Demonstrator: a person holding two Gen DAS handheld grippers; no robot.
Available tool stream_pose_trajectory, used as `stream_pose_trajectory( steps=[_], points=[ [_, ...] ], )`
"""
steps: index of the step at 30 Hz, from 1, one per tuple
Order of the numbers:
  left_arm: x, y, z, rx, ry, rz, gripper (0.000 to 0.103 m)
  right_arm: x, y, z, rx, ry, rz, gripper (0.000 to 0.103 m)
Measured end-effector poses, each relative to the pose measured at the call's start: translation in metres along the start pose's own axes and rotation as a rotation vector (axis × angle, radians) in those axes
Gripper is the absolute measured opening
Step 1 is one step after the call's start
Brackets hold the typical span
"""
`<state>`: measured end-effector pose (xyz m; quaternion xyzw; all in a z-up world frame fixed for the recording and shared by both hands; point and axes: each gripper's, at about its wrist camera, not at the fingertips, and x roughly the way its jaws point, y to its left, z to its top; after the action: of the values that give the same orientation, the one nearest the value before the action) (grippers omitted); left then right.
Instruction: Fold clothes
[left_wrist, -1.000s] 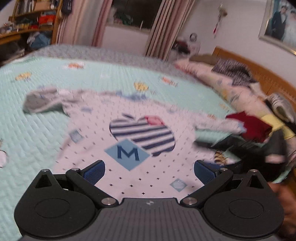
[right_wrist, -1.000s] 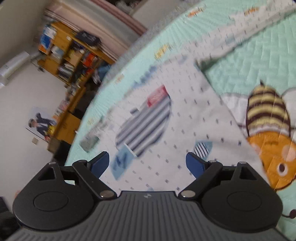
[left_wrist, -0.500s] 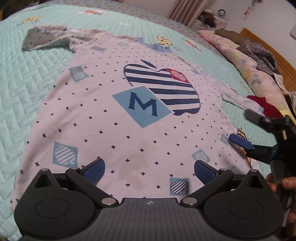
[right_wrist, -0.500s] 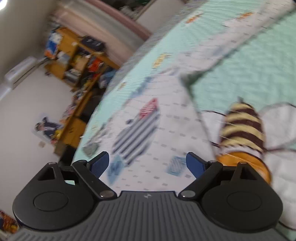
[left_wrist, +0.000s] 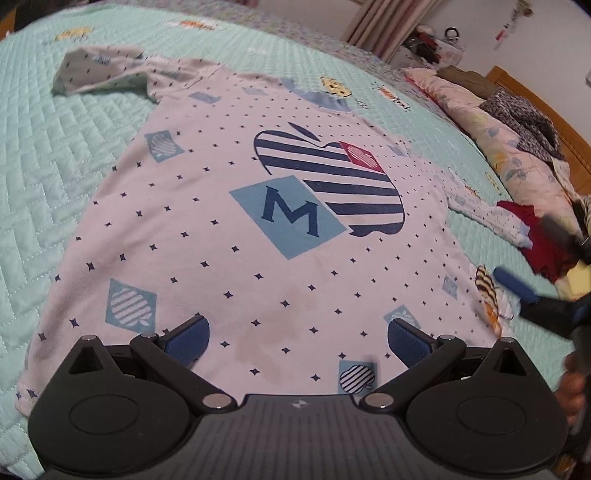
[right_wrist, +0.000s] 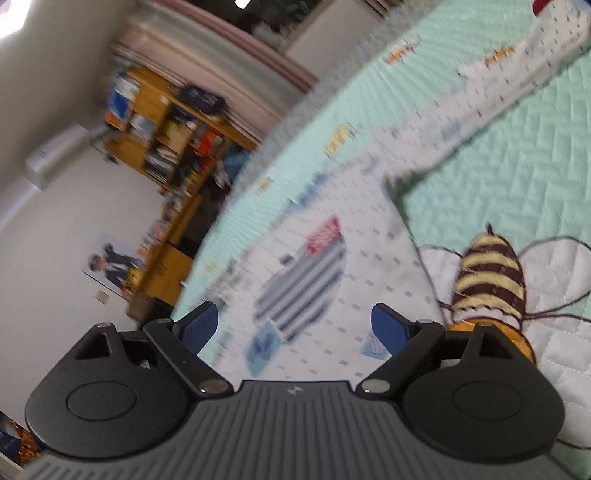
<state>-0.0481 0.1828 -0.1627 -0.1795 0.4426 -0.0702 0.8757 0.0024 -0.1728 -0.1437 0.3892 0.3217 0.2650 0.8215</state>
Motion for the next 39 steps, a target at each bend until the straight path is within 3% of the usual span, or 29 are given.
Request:
stream_pose_trajectory(
  steps=[3,5,6,7,12,14,16,20,24,29,31,35,39],
  points=[
    [0.0,-0.001,-0.001,0.01,-0.002,0.006,0.102,-0.001,-0.008,0.004,0.061,0.004,0.065,0.091],
    [-0.001,0.002,0.0,-0.015,-0.004,-0.004,0.102,0.007,-0.025,0.0,0.109,0.058,0.062,0.091],
    [-0.002,0.005,0.0,-0.029,-0.005,-0.013,0.102,0.011,-0.034,-0.002,0.11,0.103,0.001,0.091],
    [-0.003,0.007,0.0,-0.043,-0.005,-0.021,0.102,0.013,-0.042,-0.007,0.09,0.135,-0.069,0.08],
    [-0.007,0.016,0.002,-0.131,-0.007,-0.043,0.102,-0.002,-0.038,-0.005,0.007,0.142,-0.05,0.081],
    [-0.009,0.013,0.004,-0.154,-0.005,-0.027,0.102,-0.006,-0.034,0.002,0.018,0.128,0.006,0.082],
    [-0.011,0.004,0.006,-0.131,-0.013,0.001,0.102,-0.008,-0.029,0.01,0.021,0.106,0.052,0.082],
    [-0.009,-0.015,0.01,-0.056,-0.042,0.017,0.102,0.005,-0.026,0.031,0.011,0.064,0.062,0.086],
    [0.016,-0.016,0.01,-0.041,0.031,0.064,0.102,0.034,-0.054,0.033,0.091,0.089,0.006,0.088],
    [0.019,-0.028,0.005,0.059,0.037,0.113,0.102,0.015,-0.062,0.03,0.062,0.062,0.056,0.087],
    [0.019,-0.03,0.006,0.058,0.04,0.121,0.102,-0.006,-0.067,0.037,0.085,-0.019,0.076,0.087],
    [0.02,-0.031,0.013,0.037,0.059,0.129,0.102,-0.062,-0.086,0.059,0.147,-0.249,0.035,0.088],
    [0.021,-0.04,0.024,0.043,0.053,0.124,0.102,-0.102,-0.106,0.072,0.188,-0.356,-0.042,0.089]
  ],
)
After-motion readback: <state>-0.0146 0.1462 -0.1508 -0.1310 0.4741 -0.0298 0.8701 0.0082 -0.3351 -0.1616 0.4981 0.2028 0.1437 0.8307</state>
